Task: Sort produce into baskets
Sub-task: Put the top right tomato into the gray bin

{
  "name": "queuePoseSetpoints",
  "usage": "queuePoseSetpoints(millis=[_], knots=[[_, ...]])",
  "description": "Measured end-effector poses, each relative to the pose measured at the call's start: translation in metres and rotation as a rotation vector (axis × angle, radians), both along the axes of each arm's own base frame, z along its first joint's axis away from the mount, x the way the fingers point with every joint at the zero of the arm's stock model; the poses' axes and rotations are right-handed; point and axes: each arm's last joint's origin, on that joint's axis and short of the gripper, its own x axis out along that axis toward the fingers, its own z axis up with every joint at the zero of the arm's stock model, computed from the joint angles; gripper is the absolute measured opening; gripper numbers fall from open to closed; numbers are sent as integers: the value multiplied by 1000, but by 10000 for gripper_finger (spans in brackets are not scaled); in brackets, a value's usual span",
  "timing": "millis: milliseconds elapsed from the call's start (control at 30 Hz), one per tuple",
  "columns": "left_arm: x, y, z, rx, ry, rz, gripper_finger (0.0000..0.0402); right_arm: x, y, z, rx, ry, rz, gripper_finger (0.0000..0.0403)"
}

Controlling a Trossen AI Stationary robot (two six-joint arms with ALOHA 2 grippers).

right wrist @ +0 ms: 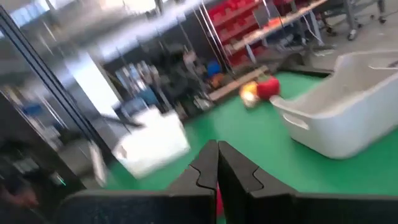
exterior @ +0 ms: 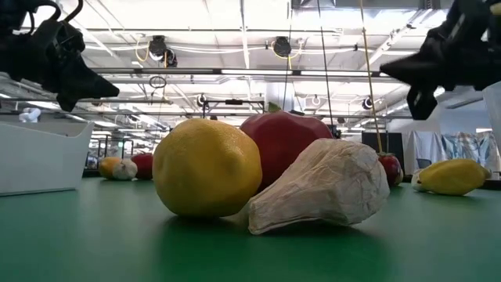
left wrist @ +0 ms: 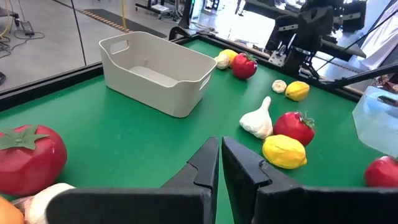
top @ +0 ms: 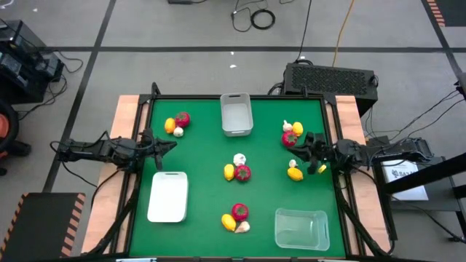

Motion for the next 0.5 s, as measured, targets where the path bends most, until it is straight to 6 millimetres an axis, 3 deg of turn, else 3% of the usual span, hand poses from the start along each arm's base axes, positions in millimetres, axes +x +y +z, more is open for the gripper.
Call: queuePoseSetpoints(millis=[200, 500], knots=[[1, -1, 5, -105, -81, 0, 28, 1, -1, 21, 46, -62, -46, 4], [3, -1, 13, -187, -198, 21, 28, 18, -1, 79, -184, 4, -93, 19]])
